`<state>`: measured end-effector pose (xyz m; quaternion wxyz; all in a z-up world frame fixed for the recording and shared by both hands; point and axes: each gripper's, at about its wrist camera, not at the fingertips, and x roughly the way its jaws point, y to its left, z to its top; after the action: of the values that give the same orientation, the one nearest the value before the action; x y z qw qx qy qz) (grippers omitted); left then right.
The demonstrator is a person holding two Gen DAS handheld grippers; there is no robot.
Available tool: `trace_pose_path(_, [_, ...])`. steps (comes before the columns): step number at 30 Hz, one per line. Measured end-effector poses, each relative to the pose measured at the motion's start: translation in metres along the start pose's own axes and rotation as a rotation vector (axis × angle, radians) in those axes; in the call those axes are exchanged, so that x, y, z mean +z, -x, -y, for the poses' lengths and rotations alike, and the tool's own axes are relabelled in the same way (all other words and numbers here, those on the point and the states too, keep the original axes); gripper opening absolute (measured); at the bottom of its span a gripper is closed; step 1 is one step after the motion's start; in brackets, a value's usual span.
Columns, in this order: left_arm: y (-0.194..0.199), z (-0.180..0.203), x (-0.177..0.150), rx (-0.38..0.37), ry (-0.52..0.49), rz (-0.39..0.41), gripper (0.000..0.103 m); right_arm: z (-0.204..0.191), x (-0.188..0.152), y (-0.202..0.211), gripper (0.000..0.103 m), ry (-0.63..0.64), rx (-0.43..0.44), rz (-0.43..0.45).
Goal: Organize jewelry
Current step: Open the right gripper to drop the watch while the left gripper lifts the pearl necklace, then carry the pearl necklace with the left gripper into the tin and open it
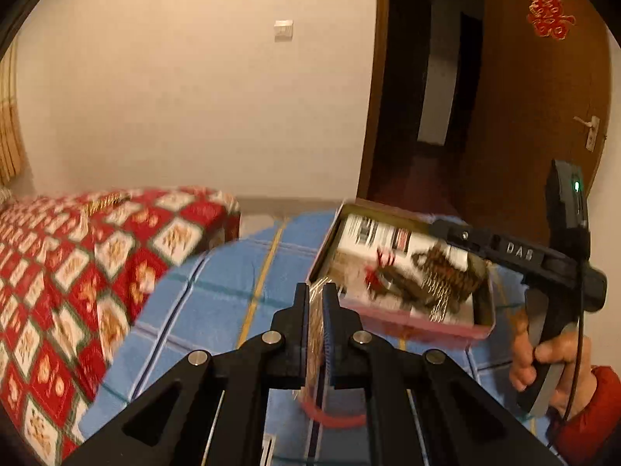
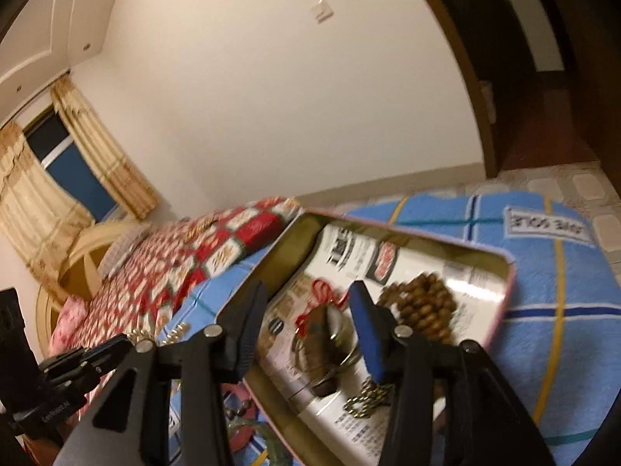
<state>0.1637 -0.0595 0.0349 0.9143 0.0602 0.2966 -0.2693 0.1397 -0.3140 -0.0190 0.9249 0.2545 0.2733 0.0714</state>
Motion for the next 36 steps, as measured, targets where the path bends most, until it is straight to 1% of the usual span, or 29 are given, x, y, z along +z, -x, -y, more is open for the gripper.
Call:
trace_pose_path(1, [0.001,0.003,0.006,-0.02,-0.003,0.017,0.006,0.003,0.002,0.004,0.049,-0.006,-0.013,0.02])
trace_pose_path(3, [0.0,0.012,0.018,-0.03,-0.026,0.035,0.006,0.007,0.005,0.013,0.049,-0.014,-0.053,0.064])
trace_pose_path(5, [-0.003,0.021,0.03,-0.01,-0.069,0.051,0.006,0.015,0.007,0.02,0.049,-0.04,-0.081,0.099])
trace_pose_path(7, [-0.005,0.023,0.04,0.015,-0.069,0.054,0.006,0.023,0.009,0.023,0.05,-0.069,-0.086,0.109])
trace_pose_path(8, [-0.008,0.021,0.041,0.023,-0.059,0.035,0.007,0.026,0.009,0.023,0.051,-0.085,-0.084,0.108])
trace_pose_path(10, [-0.019,0.014,0.033,0.045,-0.038,-0.033,0.025,0.029,0.011,0.021,0.051,-0.1,-0.075,0.096])
trace_pose_path(11, [-0.027,0.008,0.024,0.073,-0.023,-0.074,0.053,0.029,0.011,0.021,0.051,-0.098,-0.074,0.092])
trace_pose_path(12, [-0.036,0.003,0.012,0.098,-0.007,-0.121,0.075,0.027,0.012,0.021,0.051,-0.091,-0.076,0.092])
trace_pose_path(13, [-0.045,-0.002,0.001,0.113,0.01,-0.162,0.076,0.025,0.012,0.021,0.051,-0.077,-0.081,0.095])
trace_pose_path(16, [-0.07,-0.015,-0.025,0.149,0.062,-0.245,0.076,0.012,0.012,0.025,0.051,-0.027,-0.101,0.11])
trace_pose_path(17, [-0.077,-0.019,-0.032,0.162,0.083,-0.27,0.069,0.01,0.011,0.025,0.051,-0.014,-0.105,0.114])
trace_pose_path(18, [-0.085,-0.023,-0.039,0.151,0.097,-0.294,0.043,0.007,0.011,0.025,0.051,-0.003,-0.11,0.117])
trace_pose_path(19, [-0.091,-0.024,-0.044,0.141,0.101,-0.316,0.026,0.005,0.011,0.025,0.051,0.007,-0.114,0.119])
trace_pose_path(20, [-0.093,-0.025,-0.048,0.131,0.107,-0.308,0.018,0.004,0.011,0.024,0.051,0.011,-0.116,0.121])
trace_pose_path(22, [-0.093,-0.023,-0.048,0.123,0.082,-0.293,0.014,0.006,0.011,0.024,0.051,0.006,-0.117,0.125])
trace_pose_path(24, [-0.093,-0.02,-0.047,0.127,0.044,-0.292,0.013,0.01,0.012,0.025,0.051,-0.01,-0.121,0.128])
trace_pose_path(25, [-0.091,-0.019,-0.046,0.131,0.036,-0.279,0.013,0.013,0.012,0.025,0.051,-0.024,-0.121,0.131])
trace_pose_path(26, [-0.086,-0.019,-0.042,0.133,0.037,-0.245,0.0,0.015,0.013,0.026,0.051,-0.035,-0.121,0.134])
trace_pose_path(29, [-0.06,-0.02,-0.022,0.103,0.076,-0.122,0.0,0.02,0.014,0.031,0.051,-0.061,-0.128,0.162])
trace_pose_path(31, [-0.042,-0.012,-0.003,0.076,0.06,-0.04,0.0,0.023,0.016,0.034,0.051,-0.074,-0.131,0.178])
trace_pose_path(34, [-0.023,0.01,0.023,0.027,0.003,0.043,0.0,0.026,0.016,0.034,0.051,-0.089,-0.138,0.181])
trace_pose_path(36, [-0.022,0.019,0.037,0.029,-0.026,0.064,0.0,0.027,0.017,0.032,0.051,-0.099,-0.134,0.176])
